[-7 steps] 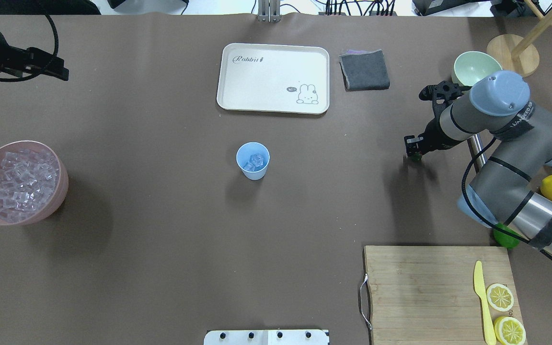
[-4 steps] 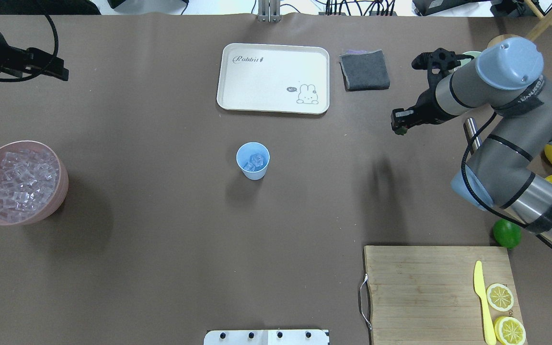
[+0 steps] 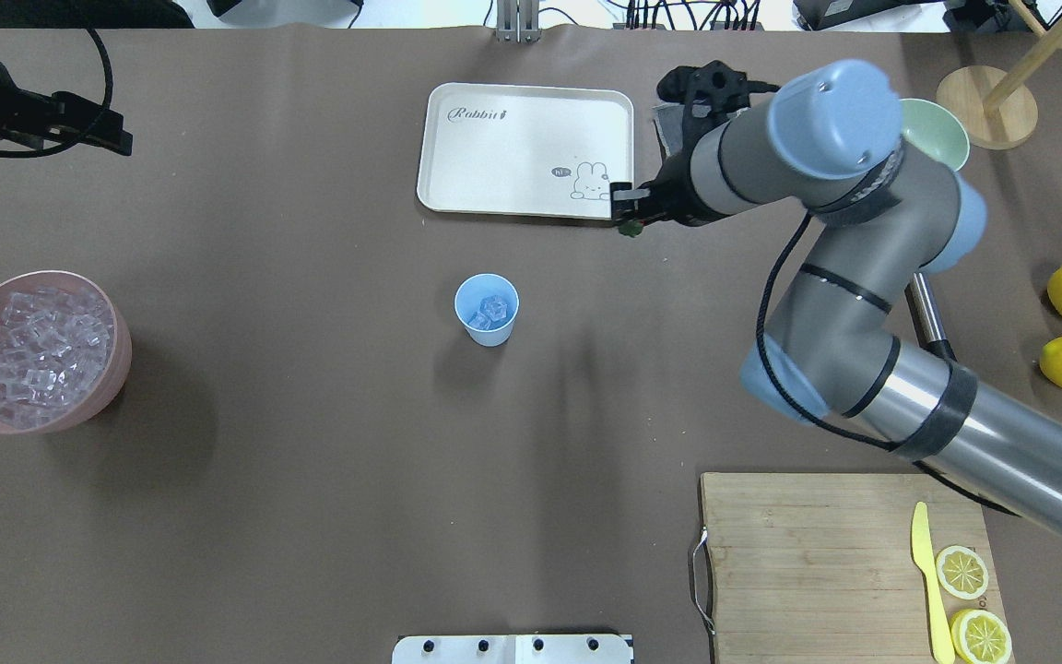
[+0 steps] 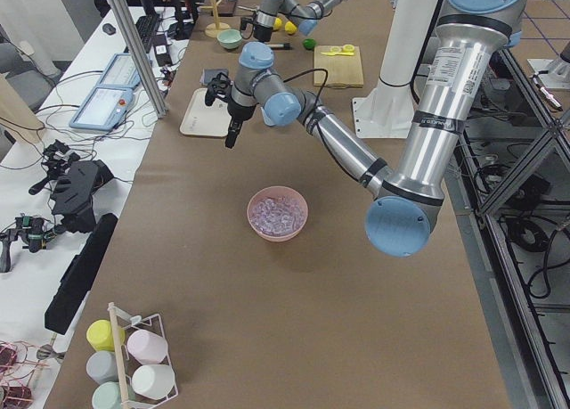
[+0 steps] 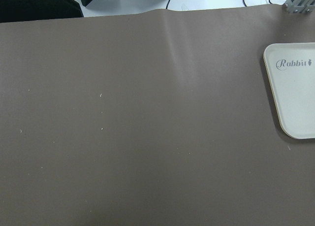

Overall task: Mash ice and strawberries in cup
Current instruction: 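Carry the strawberry with the right gripper over the blue cup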

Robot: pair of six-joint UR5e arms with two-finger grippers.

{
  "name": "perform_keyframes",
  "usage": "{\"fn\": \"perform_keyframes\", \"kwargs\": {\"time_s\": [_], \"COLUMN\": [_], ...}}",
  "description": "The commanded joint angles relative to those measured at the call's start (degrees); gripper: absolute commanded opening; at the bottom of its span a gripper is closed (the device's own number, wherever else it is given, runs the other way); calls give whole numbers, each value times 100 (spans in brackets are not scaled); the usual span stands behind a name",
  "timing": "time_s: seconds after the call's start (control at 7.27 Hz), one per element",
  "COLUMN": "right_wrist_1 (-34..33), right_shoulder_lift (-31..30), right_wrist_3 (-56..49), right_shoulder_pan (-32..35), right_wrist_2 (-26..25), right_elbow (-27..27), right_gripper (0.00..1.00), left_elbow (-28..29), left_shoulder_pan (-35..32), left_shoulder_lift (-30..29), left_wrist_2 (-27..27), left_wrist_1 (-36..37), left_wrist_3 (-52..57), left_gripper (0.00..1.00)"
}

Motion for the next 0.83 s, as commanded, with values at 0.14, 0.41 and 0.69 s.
{"fn": "perform_keyframes", "kwargs": {"time_s": [0.14,0.41,0.69], "right_wrist_1": [0,52,35], "right_shoulder_lift": [344,362,511], "right_wrist_3": [365,348,348], "right_shoulder_pan": [-939,-1124,-1353], "right_wrist_2": [-1144,-1356,-1638], "right_elbow": [-28,-134,-204], "right_gripper": [0,0,0], "left_elbow": [39,118,144], "left_shoulder_pan": [-8,-8,-17], "left_shoulder_lift": [6,23,23], "left_wrist_2": [0,0,0], "left_wrist_1": [-30,-197,-197], "left_wrist_3": [14,14,14], "left_gripper": [98,98,98]}}
